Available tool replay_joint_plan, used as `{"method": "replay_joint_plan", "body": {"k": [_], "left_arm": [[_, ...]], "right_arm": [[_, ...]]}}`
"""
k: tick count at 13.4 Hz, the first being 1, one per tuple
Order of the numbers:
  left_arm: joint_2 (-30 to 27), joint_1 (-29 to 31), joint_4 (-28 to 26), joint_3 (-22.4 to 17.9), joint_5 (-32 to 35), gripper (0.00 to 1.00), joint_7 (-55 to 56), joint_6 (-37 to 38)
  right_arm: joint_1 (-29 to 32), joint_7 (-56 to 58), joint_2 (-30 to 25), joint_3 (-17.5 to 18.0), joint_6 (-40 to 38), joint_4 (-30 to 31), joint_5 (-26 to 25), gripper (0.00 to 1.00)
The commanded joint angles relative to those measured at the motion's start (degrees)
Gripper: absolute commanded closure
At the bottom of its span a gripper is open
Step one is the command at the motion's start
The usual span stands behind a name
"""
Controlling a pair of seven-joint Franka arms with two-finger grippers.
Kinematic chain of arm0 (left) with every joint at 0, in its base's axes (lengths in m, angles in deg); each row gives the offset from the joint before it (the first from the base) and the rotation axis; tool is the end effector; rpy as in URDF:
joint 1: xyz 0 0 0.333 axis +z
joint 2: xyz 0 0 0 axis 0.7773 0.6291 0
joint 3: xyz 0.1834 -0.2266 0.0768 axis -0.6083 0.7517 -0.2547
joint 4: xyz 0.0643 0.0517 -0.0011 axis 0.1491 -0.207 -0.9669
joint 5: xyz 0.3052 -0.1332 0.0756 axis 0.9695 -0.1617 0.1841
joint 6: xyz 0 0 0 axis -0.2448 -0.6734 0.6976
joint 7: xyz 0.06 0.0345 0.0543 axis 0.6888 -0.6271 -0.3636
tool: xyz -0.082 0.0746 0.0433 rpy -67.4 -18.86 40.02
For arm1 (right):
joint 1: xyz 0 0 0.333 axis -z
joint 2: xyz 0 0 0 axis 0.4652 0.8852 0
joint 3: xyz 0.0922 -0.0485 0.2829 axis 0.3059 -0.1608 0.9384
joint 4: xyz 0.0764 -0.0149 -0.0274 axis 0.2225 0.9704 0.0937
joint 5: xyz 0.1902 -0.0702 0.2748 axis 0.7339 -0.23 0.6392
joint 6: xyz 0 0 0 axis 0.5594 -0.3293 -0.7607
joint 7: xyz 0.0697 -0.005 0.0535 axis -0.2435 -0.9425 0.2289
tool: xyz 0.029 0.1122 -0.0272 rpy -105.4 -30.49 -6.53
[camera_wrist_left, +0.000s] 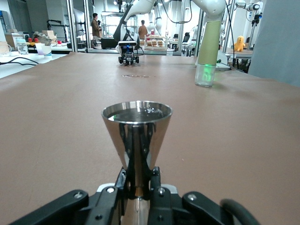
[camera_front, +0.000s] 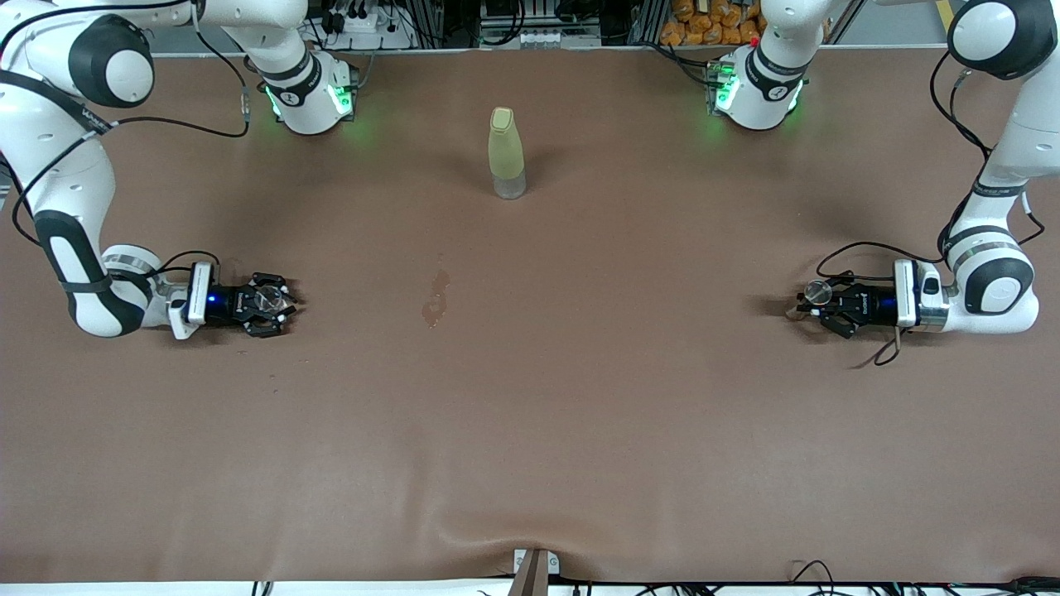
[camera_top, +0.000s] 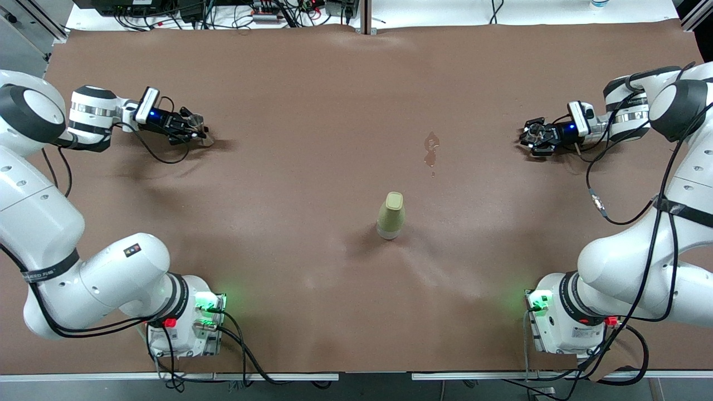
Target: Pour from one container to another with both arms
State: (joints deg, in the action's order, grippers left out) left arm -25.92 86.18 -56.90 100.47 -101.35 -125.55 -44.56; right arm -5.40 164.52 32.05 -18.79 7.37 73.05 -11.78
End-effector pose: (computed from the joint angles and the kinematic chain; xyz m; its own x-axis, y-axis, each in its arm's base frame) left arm 0.5086 0.1359 0.1358 -0.0068 -0.2732 0.9619 -0.9884 0.1475 0.0349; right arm 0.4800 -0.1065 0.0824 0.0312 0.1739 0.9843 0.9987 0.0342 -0.0377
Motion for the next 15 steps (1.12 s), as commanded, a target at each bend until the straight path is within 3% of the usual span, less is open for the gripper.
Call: {"method": "replay_joint_plan", "body": {"k": [1, 5, 7, 8, 12, 13, 15], "left_arm": [[0.51, 0.88, 1.34, 0.31, 1.13, 1.00, -0.72, 1.53], [0.86, 1.75, 1.26, 0.40, 0.96, 1.00, -1.07, 1.71], [1.39, 1.76, 1.26, 0.49, 0.08, 1.00, -0.99, 2.76], [1.56, 1.76, 1.26, 0.40, 0.16, 1.00, -1.07, 2.76], [3.14, 1.84, 1.34, 0.40, 0.25, 1.00, -4.31, 2.85], [3.32, 1.84, 1.34, 0.40, 0.25, 0.96, -4.59, 2.85], [3.41, 1.84, 1.34, 0.49, -0.01, 0.77, -4.59, 2.94]], "right_arm": [[-0.53, 6.05, 0.82, -0.38, 0.00, -0.50, 0.60, 0.58], [-0.62, 6.23, 0.73, -0.38, -0.09, -0.76, 0.60, 0.22], [-0.62, 7.71, 0.65, -0.38, -0.09, -1.20, 0.51, 0.11], [-0.62, 9.29, 0.65, -0.38, -0.09, -1.63, 0.60, 0.00], [-0.97, 11.16, -0.84, -1.34, 2.53, -2.25, 0.25, 0.00], [-1.06, 9.93, -2.15, -1.78, 4.46, -2.43, -0.27, 0.00], [-3.42, 1.62, -4.88, -5.11, 5.27, -3.13, -3.16, 0.00]]}}
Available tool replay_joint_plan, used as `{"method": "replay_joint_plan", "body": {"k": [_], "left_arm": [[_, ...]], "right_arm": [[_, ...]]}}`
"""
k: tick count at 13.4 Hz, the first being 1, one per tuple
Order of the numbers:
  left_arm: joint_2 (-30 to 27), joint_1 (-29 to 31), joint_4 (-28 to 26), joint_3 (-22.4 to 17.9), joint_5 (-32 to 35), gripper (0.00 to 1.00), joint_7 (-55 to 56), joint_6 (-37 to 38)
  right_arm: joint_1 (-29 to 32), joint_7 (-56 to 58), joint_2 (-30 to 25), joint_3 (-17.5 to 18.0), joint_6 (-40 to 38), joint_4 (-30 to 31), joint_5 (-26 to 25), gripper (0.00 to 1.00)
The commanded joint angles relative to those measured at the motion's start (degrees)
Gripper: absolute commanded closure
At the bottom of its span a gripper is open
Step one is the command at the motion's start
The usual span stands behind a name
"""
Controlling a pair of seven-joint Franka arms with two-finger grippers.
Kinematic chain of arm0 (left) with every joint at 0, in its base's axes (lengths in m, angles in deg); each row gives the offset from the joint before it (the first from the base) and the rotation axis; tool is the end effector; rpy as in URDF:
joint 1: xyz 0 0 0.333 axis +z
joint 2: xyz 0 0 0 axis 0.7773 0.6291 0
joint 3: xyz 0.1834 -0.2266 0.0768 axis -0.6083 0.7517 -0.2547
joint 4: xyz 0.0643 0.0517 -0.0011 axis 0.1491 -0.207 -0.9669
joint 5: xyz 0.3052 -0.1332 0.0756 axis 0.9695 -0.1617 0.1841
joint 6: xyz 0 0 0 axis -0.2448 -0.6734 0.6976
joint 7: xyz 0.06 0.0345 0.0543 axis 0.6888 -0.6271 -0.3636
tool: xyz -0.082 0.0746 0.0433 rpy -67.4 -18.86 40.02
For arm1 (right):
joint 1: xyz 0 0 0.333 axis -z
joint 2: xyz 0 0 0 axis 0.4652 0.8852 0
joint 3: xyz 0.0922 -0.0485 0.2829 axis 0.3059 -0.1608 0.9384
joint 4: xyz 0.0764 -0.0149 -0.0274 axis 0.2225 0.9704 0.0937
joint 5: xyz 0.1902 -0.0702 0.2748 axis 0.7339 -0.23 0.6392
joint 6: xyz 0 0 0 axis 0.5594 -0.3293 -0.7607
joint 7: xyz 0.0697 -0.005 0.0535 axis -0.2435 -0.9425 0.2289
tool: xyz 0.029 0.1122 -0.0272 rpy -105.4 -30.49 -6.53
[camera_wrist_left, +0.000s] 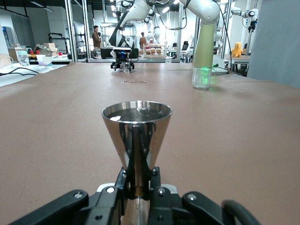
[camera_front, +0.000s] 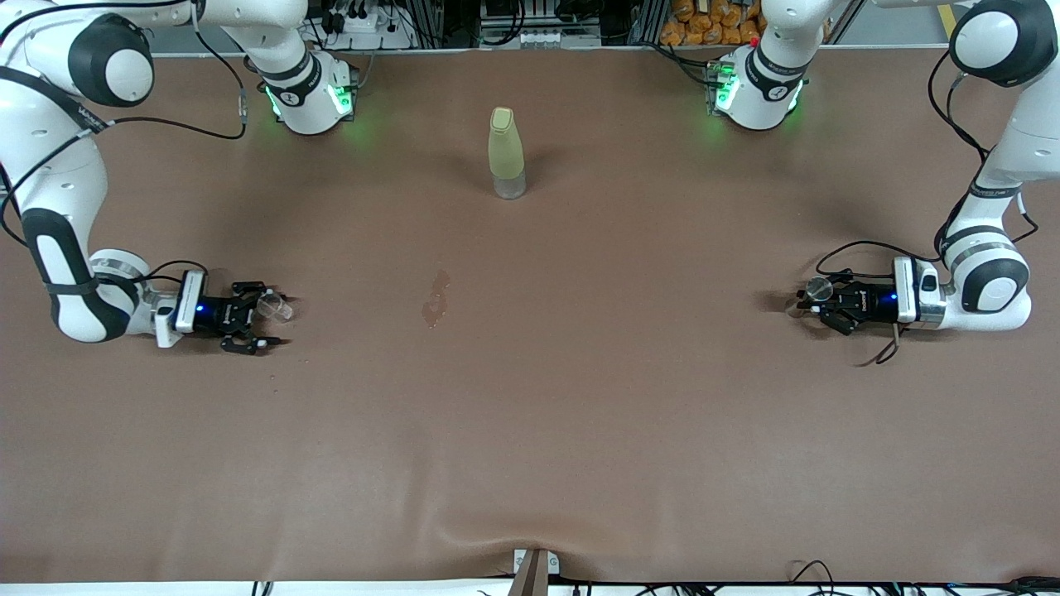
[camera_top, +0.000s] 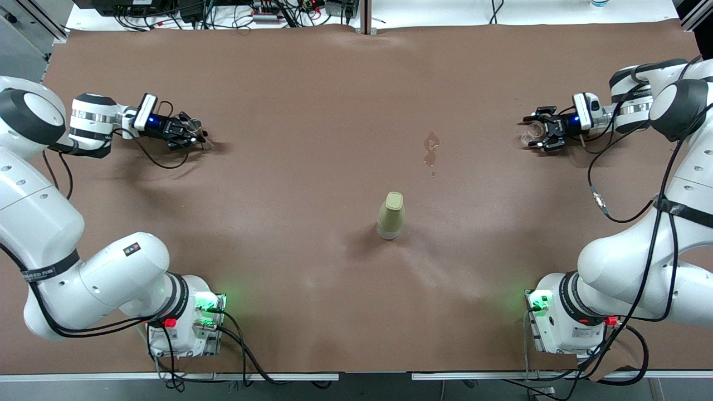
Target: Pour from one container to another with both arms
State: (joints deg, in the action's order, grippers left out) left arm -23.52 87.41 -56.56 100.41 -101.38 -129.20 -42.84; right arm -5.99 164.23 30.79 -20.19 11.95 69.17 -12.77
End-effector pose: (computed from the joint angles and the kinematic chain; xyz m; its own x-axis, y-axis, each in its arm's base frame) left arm 0.4980 0.1403 0.1188 -0.0318 -0.2188 0.9752 -0.9879 0.1554 0.0026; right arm 0.5071 -0.1337 0.0988 -0.0376 0.3042 0.9519 0.9993 0.0168 0.0341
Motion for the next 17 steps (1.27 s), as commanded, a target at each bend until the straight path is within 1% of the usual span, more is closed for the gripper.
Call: {"method": "replay_joint_plan", "body": {"k": [1, 2, 3, 4, 6, 7, 9, 11, 12, 14, 17], "left_arm": [[1.01, 0.60, 1.10, 0.54, 0.02, 0.73, -0.94, 1.47], [1.01, 0.60, 1.01, 0.54, -0.07, 0.55, -0.85, 1.47], [1.01, 0.60, 1.10, 0.54, -0.07, 0.48, -0.68, 1.56], [1.01, 0.60, 1.10, 0.54, -0.16, 0.35, -0.41, 1.56], [0.84, 0.60, 1.10, 0.54, -0.16, 0.03, -0.06, 1.56], [0.84, 0.60, 1.19, 0.54, -0.07, 0.00, 0.03, 1.56], [0.40, 0.78, 1.54, 0.45, 0.10, 0.00, 0.38, 1.56], [0.22, 2.27, 2.50, 0.37, 1.15, 0.00, 3.09, 1.56], [-0.04, 2.45, 3.38, 0.11, 1.51, 0.00, 4.32, 1.74], [-0.83, 3.59, 5.48, -0.16, 4.75, 0.00, 8.09, 2.44], [-1.79, 5.70, 10.40, -0.16, 8.97, 0.00, 15.29, 3.93]], "right_arm": [[-3.71, -3.44, -5.11, -5.11, 0.61, 0.48, -3.84, 0.00], [-4.07, -8.10, -6.87, -6.26, 0.61, 0.39, -6.12, 0.00], [-4.24, -12.15, -8.89, -6.88, 0.61, 0.39, -8.15, 0.00], [-4.25, -17.76, -10.91, -7.14, 0.61, 0.39, -10.17, 0.00], [-4.42, -28.22, -15.65, -7.49, 0.61, 0.48, -14.65, 0.00], [-5.47, -32.89, -17.76, -8.37, 0.26, 0.48, -15.98, 0.00], [-8.19, -44.21, -22.51, -10.65, -0.27, 0.57, -19.66, 0.00], [-10.47, -55.56, -27.08, -12.06, -1.49, 0.74, -23.35, 0.00], [-11.70, -60.48, -29.10, -12.42, -2.37, 0.83, -24.94, 0.00], [-14.34, -72.25, -33.41, -13.65, -4.65, 0.83, -27.84, 0.00], [-17.59, -91.23, -40.09, -13.83, -7.56, 0.75, -32.94, 0.00]]}}
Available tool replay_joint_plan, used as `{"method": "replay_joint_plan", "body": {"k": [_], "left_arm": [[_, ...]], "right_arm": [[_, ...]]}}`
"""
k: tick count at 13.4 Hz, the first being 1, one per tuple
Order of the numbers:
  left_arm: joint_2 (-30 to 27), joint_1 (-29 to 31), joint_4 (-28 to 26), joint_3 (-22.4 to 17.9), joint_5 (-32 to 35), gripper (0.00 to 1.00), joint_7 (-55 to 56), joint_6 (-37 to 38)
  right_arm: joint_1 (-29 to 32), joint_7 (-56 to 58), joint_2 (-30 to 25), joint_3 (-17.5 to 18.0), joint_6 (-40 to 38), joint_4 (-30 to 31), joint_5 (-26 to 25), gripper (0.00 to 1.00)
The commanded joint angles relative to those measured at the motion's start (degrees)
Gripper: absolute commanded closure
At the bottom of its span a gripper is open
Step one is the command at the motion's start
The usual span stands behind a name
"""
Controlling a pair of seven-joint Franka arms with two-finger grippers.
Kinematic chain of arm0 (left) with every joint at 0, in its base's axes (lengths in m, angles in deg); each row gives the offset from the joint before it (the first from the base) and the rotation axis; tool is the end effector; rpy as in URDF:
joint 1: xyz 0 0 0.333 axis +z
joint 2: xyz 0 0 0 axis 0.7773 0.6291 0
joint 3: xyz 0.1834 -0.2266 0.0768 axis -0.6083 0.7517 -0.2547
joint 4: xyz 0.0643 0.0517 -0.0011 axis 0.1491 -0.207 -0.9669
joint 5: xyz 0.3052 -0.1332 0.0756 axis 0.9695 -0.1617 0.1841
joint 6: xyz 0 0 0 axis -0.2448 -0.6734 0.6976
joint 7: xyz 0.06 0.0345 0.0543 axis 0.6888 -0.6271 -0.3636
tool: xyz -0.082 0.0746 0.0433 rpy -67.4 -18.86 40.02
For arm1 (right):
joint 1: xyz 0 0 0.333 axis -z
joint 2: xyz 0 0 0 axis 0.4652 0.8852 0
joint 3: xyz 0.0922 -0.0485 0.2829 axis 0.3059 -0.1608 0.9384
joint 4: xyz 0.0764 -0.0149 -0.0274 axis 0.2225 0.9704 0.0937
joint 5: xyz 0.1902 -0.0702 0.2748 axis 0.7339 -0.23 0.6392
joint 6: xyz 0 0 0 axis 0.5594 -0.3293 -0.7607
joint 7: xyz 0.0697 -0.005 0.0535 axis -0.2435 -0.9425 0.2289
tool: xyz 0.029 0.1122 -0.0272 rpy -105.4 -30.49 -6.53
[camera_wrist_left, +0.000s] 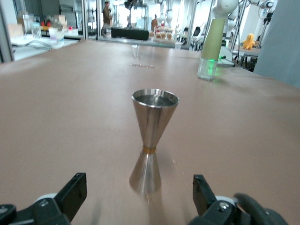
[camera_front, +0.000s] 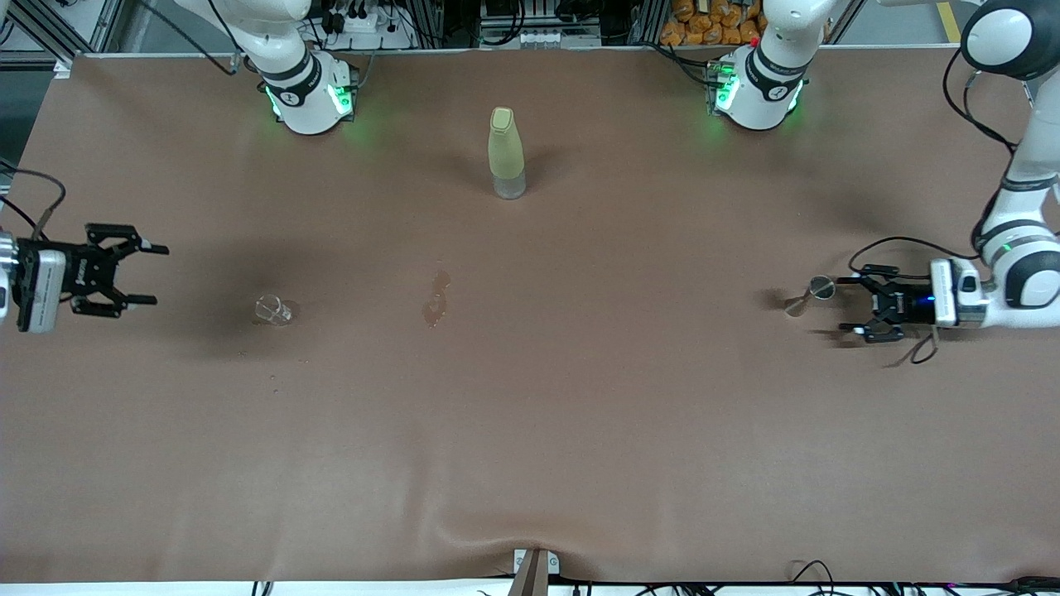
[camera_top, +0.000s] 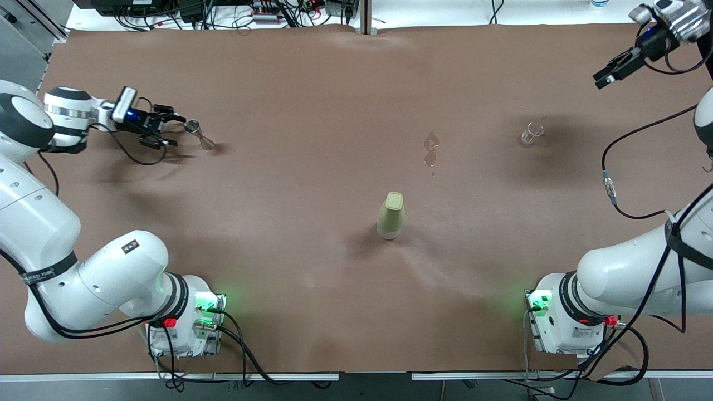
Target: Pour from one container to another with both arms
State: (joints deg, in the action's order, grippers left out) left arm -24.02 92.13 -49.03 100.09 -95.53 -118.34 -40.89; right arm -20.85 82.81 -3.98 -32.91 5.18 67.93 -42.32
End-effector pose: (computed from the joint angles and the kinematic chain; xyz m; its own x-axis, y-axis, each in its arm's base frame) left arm 0.5062 0.2126 0.1491 0.0765 -0.3443 0.9357 -0.9895 0.0893 0.1137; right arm 0.5090 -0.1397 0.4070 0.7337 0.6176 0.2832 0.6469 -0.5074 -0.5693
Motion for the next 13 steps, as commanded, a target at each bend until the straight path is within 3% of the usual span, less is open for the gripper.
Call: {"method": "replay_joint_plan", "body": {"k": [1, 6, 10, 13], "left_arm": [[-2.26, 1.16, 4.45, 0.16, 4.86, 0.00, 7.07, 1.98], [-9.73, 0.46, 6.92, 0.86, 7.17, 0.00, 18.93, 1.98], [-16.94, -3.92, 6.84, 0.95, 8.04, 0.00, 31.93, 1.46], [-21.86, -7.00, 6.84, 0.95, 8.22, 0.00, 44.32, 0.23]], "right_arm": [[-3.88, -15.01, -7.16, -1.11, -1.49, 1.81, -5.14, 0.00], [-9.16, -40.34, -14.73, 0.72, -4.30, 0.06, -16.48, 0.00], [-3.47, -50.64, -15.18, 11.52, -8.96, -5.56, -20.63, 0.00], [-0.47, -58.10, -15.27, 17.51, -10.64, -7.60, -22.03, 0.00]]}}
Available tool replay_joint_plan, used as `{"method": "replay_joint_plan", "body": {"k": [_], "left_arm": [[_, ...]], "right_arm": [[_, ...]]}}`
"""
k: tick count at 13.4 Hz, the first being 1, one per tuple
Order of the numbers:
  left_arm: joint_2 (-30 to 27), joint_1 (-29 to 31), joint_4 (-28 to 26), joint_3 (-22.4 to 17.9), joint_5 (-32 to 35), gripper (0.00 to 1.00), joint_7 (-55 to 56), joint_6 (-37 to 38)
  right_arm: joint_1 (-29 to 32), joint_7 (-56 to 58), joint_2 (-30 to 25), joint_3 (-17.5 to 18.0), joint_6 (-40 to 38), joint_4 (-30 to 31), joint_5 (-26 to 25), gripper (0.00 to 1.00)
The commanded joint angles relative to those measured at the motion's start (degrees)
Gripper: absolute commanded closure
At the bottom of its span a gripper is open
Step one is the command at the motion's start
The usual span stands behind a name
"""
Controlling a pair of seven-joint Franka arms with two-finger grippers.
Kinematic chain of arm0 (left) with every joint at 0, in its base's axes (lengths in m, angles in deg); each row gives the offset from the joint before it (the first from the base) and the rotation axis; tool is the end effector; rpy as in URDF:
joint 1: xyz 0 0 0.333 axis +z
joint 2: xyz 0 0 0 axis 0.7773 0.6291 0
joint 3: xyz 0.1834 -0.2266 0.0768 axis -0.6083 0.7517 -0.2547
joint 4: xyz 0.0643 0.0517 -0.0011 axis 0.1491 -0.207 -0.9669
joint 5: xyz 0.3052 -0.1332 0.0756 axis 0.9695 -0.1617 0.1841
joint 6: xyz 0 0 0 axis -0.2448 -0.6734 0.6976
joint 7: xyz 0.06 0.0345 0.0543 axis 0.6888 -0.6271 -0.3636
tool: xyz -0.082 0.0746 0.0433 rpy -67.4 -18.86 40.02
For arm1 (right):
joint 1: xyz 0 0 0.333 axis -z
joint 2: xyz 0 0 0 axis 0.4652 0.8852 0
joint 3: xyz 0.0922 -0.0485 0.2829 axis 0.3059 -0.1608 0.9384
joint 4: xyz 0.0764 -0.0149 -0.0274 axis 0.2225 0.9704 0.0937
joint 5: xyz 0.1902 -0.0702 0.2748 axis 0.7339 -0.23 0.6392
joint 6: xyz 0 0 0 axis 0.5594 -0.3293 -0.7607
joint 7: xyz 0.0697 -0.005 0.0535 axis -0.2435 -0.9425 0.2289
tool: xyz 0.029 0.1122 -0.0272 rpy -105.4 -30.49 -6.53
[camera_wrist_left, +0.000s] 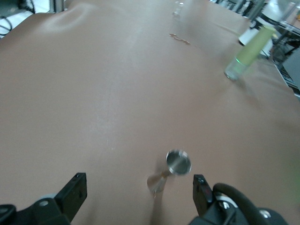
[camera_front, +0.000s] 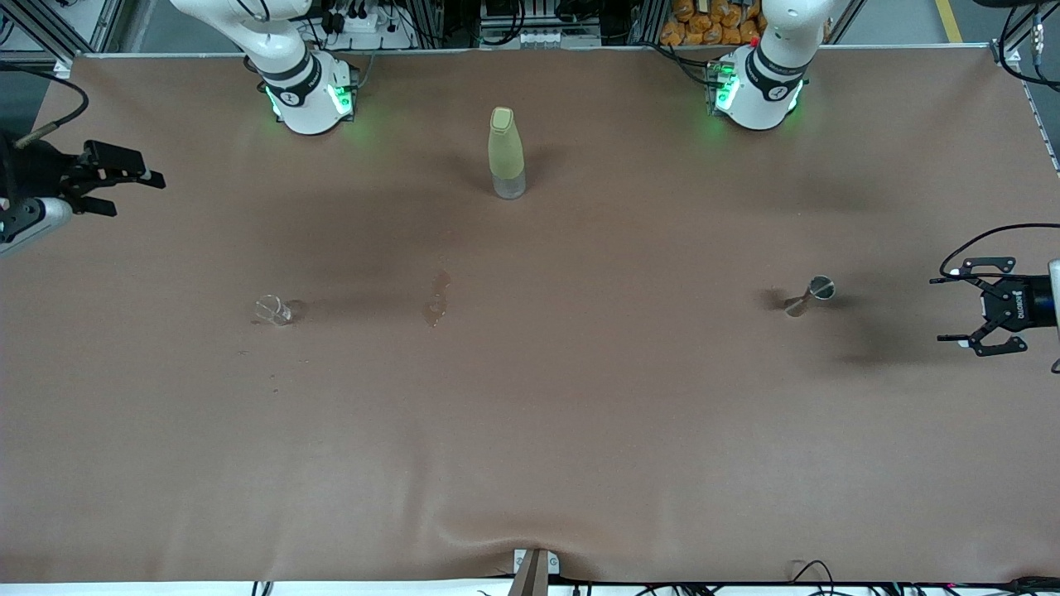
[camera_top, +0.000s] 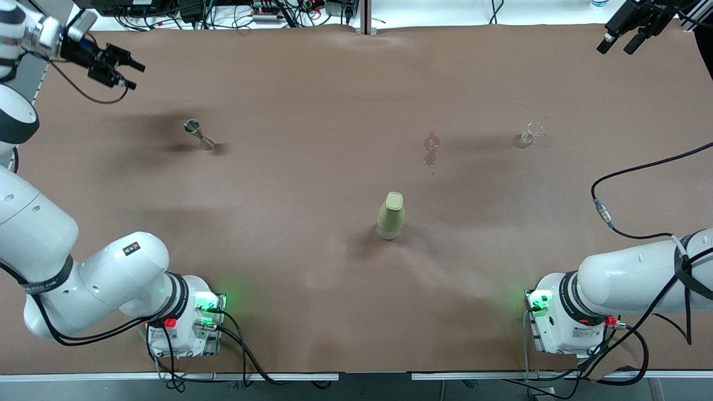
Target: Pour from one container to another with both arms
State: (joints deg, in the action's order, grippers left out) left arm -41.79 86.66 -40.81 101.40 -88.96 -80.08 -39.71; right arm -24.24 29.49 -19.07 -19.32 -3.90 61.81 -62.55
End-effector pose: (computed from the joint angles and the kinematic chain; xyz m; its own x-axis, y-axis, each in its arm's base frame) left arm 0.5674 0.1948 0.3606 0.3617 -0.6375 0.6803 -0.9262 -0.1624 0.3402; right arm 0.4713 -0.0294 0.5575 0.9298 0.3071 -0.2029 0.2376 -0.9218 -0.3063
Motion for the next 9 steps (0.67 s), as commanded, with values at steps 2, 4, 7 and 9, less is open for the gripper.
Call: {"method": "replay_joint_plan", "body": {"k": [2, 4, 7, 9], "left_arm": [[-6.99, -3.55, -1.30, -0.27, 3.31, 0.00, 13.97, -0.95], [-9.28, -6.01, -1.04, -0.27, 5.25, 0.00, 24.15, -0.95], [-12.53, -9.00, -0.86, -0.09, 7.97, 0.00, 39.45, -0.95], [-14.55, -11.28, -0.34, -0.09, 9.55, 0.00, 45.36, -0.95]], "right_arm": [[3.20, -11.81, -0.88, 5.95, -1.48, -1.56, -3.90, 0.00], [3.20, -14.99, -0.97, 7.79, -1.48, -1.65, -5.84, 0.00], [3.11, -16.59, -1.23, 8.51, -0.87, -1.65, -9.97, 0.00], [3.02, -15.63, -0.45, 8.50, 0.01, -2.08, -11.11, 0.00]]}}
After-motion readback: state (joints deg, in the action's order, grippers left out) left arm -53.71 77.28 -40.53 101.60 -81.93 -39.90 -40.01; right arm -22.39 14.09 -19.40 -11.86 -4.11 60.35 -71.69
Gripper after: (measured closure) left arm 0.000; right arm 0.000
